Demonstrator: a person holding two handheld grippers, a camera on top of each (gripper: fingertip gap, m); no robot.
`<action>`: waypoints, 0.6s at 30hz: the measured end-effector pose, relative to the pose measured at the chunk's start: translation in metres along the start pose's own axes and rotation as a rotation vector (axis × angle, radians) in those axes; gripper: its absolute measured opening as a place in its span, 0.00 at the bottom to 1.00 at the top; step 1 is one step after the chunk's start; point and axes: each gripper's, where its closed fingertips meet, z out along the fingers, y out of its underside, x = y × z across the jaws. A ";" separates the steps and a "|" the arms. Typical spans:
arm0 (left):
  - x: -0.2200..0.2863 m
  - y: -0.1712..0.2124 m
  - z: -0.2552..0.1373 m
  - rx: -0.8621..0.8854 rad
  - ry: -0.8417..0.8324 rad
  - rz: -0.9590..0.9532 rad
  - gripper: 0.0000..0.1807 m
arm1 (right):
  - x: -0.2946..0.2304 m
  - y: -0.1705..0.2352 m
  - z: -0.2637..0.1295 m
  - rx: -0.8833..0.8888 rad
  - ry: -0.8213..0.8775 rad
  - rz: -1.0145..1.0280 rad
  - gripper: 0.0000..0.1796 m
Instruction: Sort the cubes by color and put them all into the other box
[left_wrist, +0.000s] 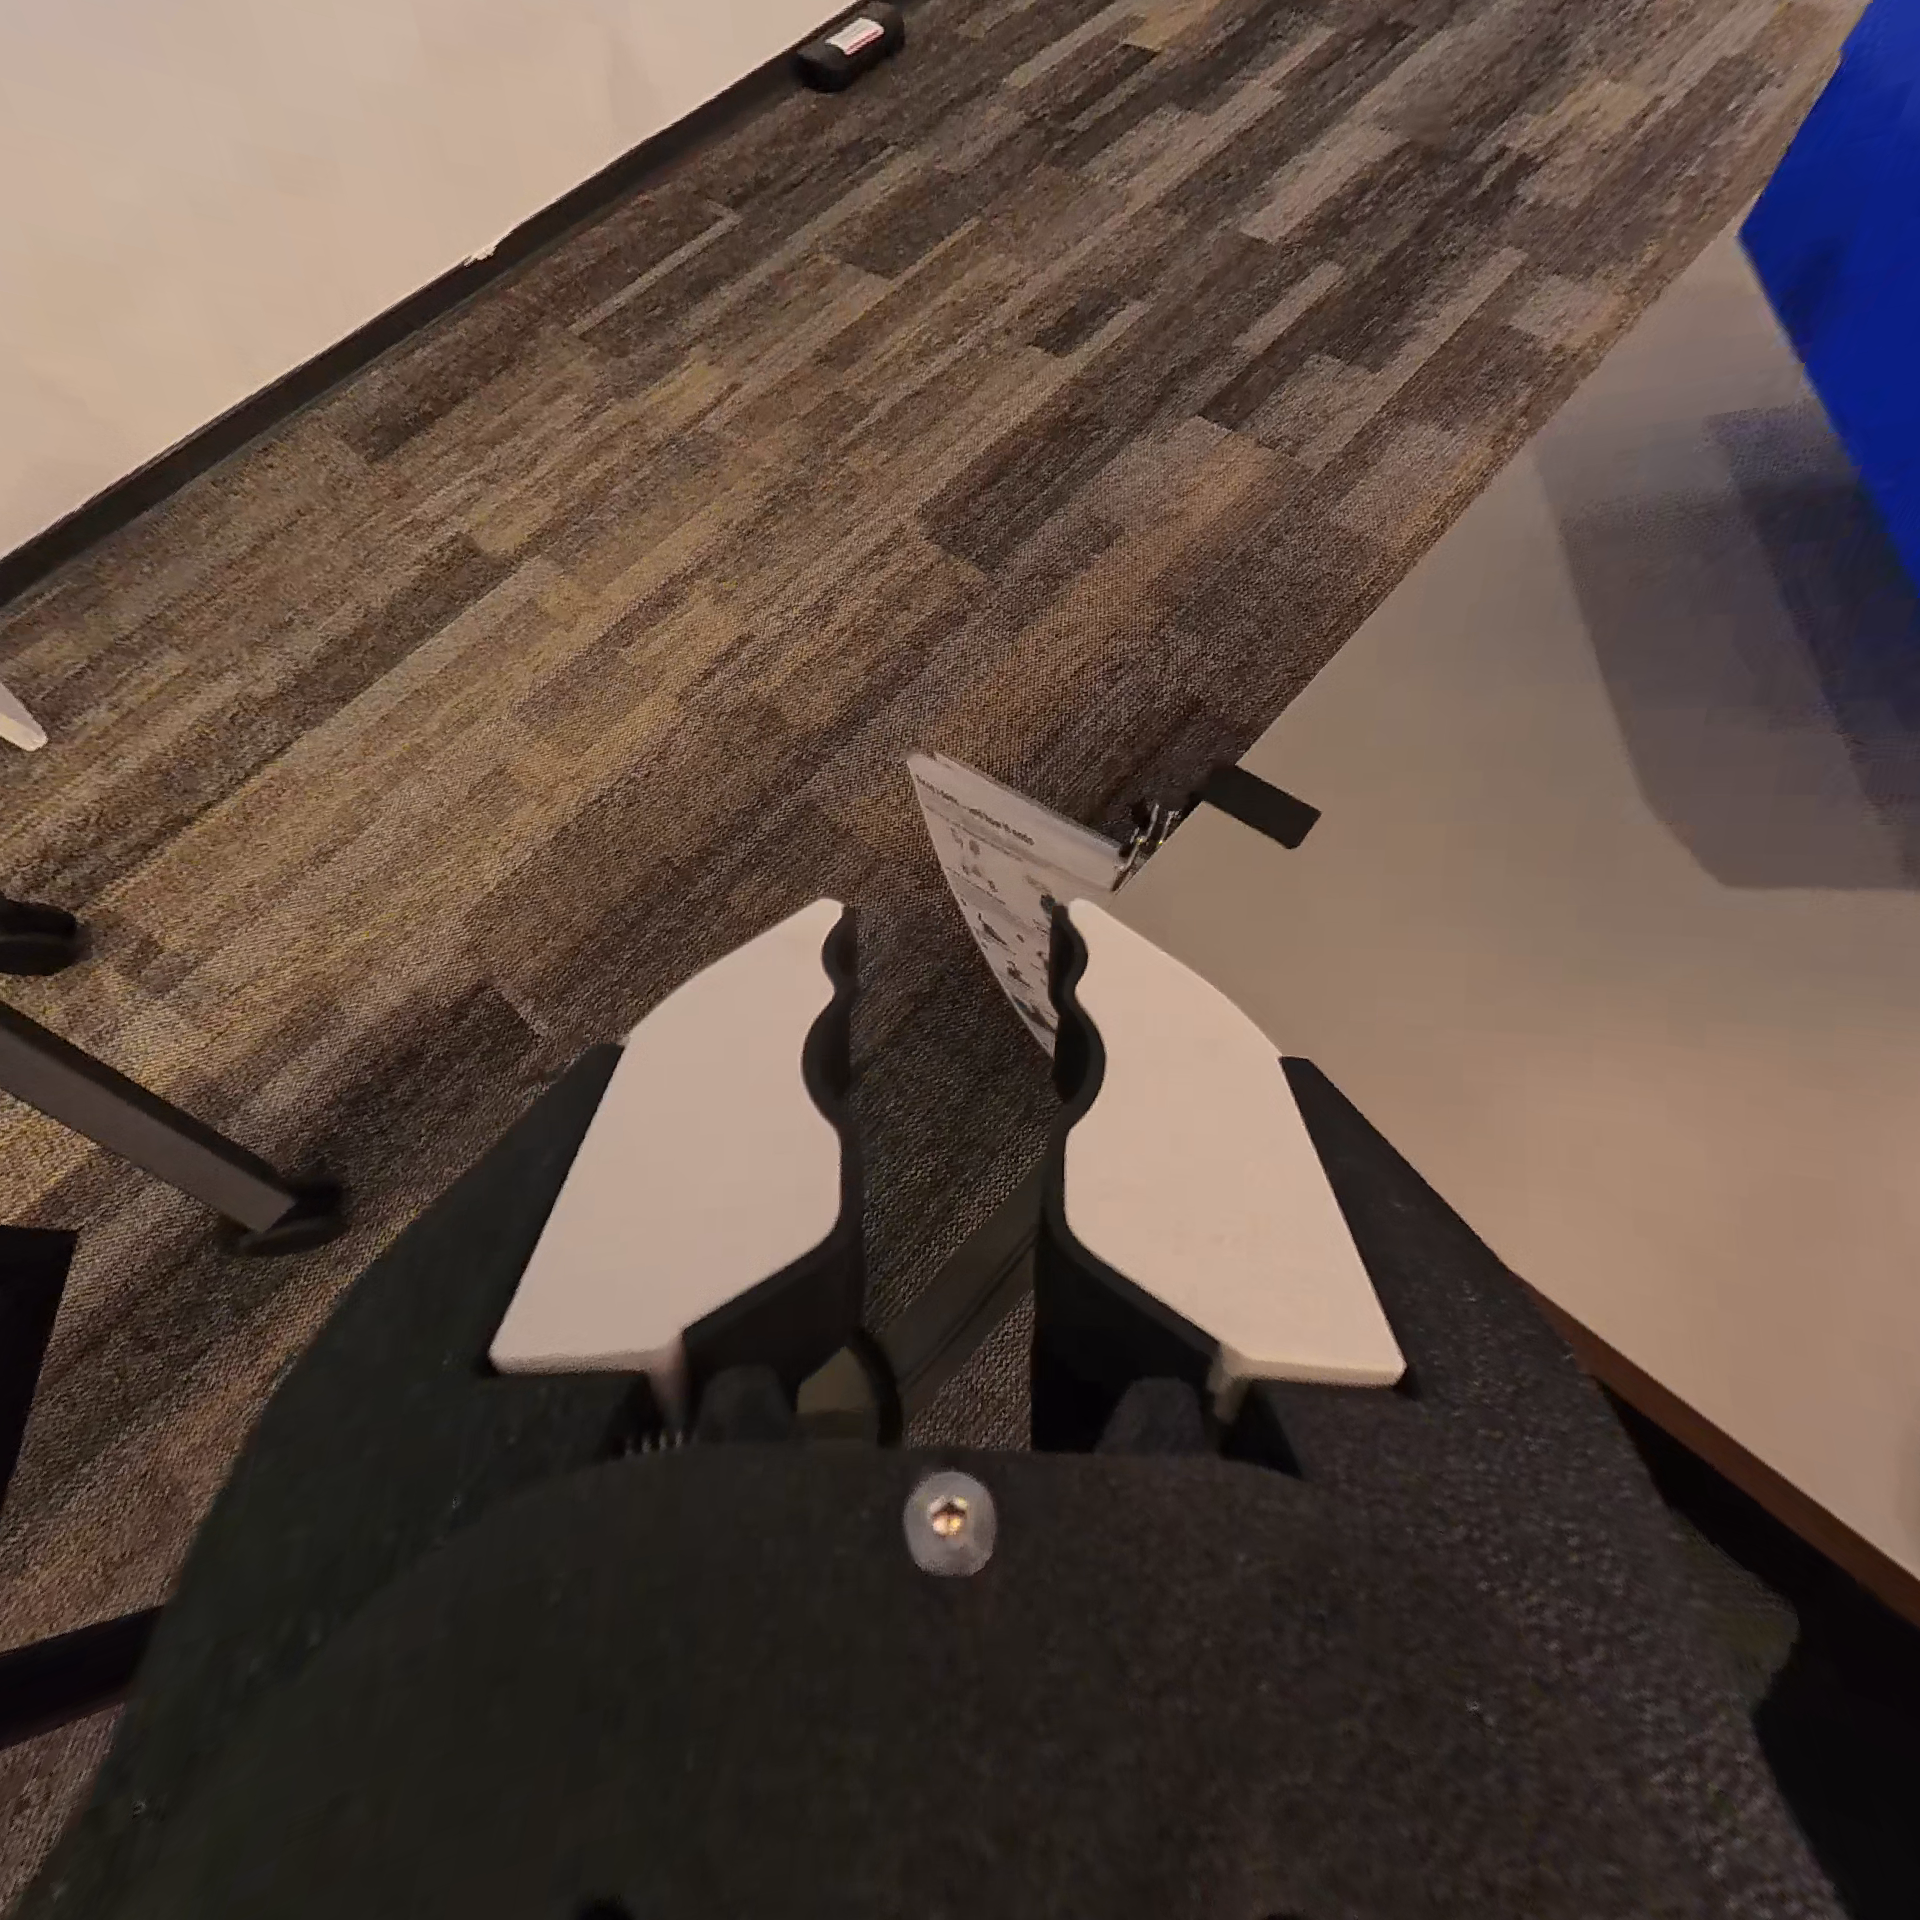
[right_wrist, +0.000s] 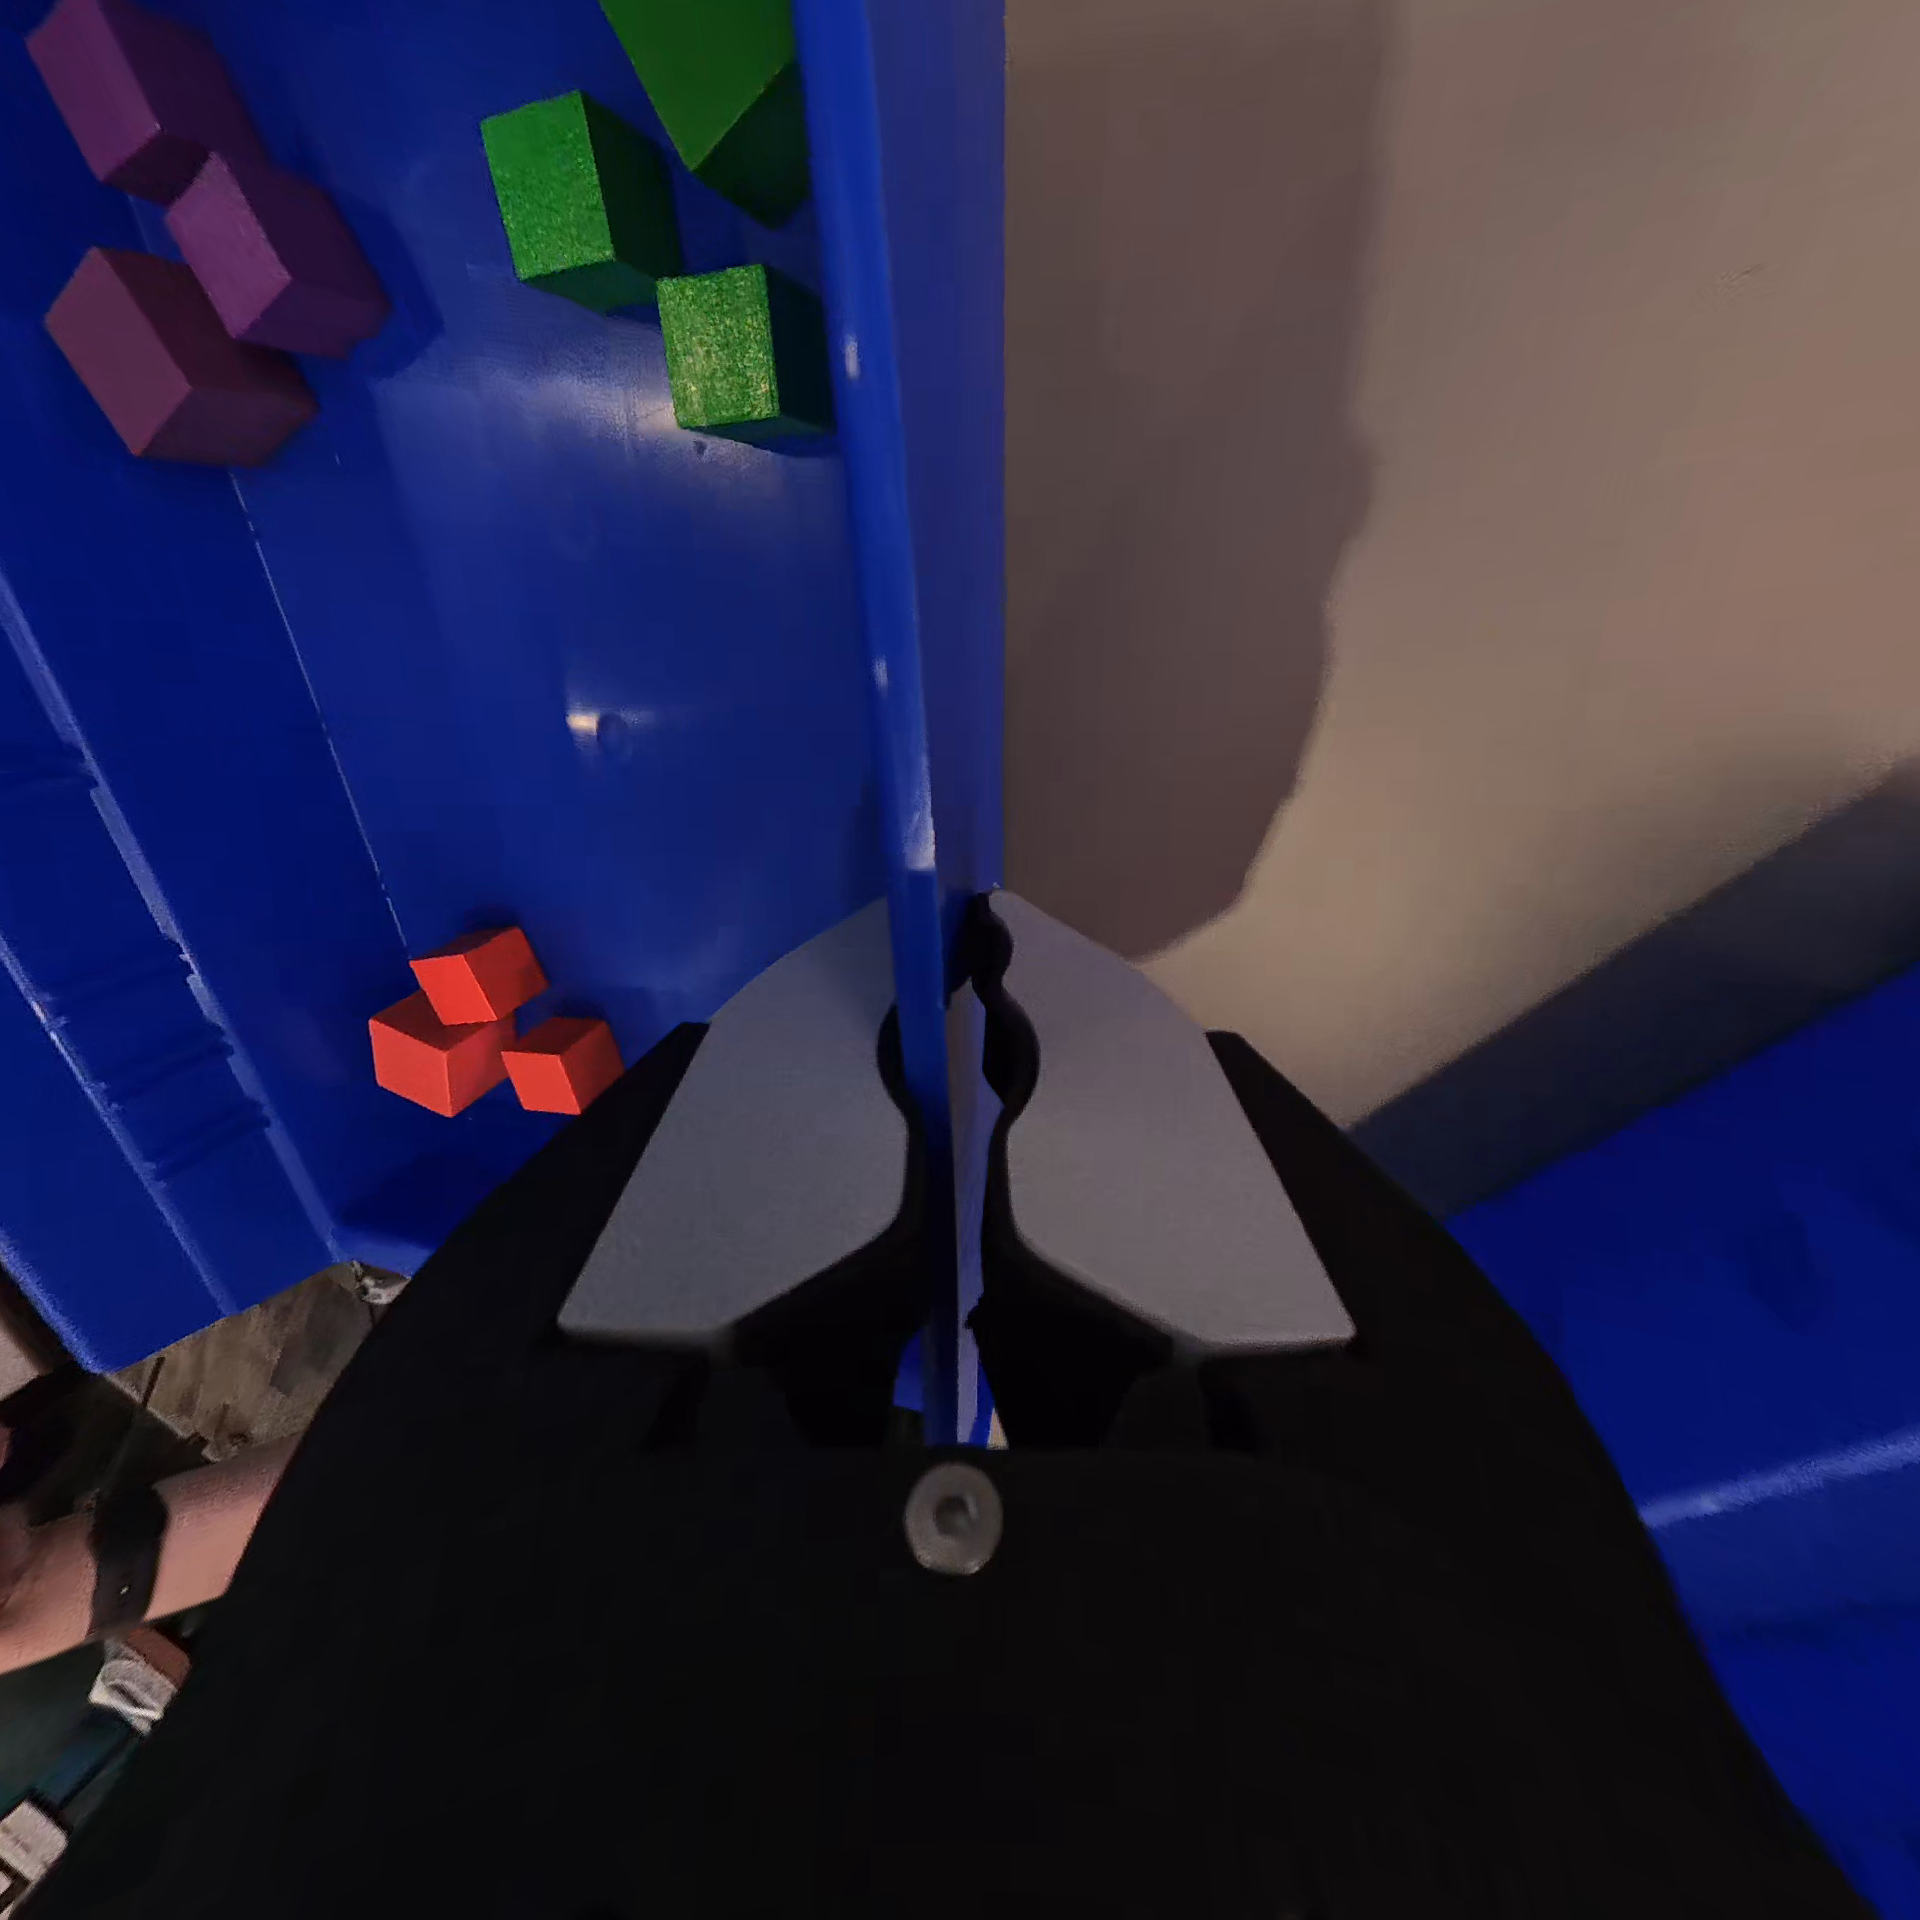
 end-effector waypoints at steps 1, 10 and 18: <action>-0.002 0.002 0.001 -0.003 -0.004 -0.003 0.20 | 0.001 0.001 0.009 -0.014 0.004 0.002 0.02; 0.014 0.002 0.011 -0.020 0.011 0.018 0.19 | 0.005 0.006 0.048 -0.036 0.062 -0.006 0.02; 0.095 -0.018 0.015 0.031 0.296 0.037 0.21 | -0.007 -0.013 0.000 0.152 0.046 -0.151 0.11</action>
